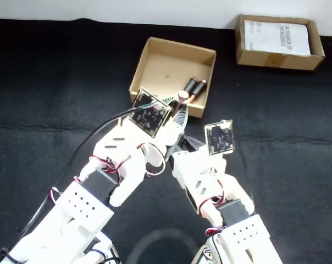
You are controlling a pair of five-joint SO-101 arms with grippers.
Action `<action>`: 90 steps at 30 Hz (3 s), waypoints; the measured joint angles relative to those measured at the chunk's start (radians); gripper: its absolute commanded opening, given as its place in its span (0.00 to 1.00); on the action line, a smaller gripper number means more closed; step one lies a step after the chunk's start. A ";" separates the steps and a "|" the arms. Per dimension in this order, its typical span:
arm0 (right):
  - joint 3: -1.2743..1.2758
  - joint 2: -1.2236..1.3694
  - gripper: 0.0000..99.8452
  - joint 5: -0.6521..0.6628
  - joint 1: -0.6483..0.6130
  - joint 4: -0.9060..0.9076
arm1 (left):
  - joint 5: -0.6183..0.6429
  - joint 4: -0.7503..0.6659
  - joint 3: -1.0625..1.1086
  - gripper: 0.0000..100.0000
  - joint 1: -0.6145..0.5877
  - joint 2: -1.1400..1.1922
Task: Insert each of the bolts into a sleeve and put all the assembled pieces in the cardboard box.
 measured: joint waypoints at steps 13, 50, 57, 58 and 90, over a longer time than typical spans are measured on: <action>0.000 0.000 0.01 0.000 0.000 -0.089 | 0.000 -0.129 0.014 0.01 -0.002 0.000; 0.000 0.002 0.01 -0.003 -0.003 -0.120 | 0.114 -0.129 0.012 0.01 -0.025 0.143; 0.002 0.002 0.01 -0.003 -0.003 -0.120 | 0.114 0.118 -0.046 0.18 -0.028 0.143; 0.002 0.002 0.01 -0.003 -0.003 -0.120 | 0.114 0.167 -0.063 0.23 -0.029 0.141; -0.147 0.014 0.01 -0.003 -0.003 0.011 | 0.068 0.980 -0.361 0.02 -0.077 -0.476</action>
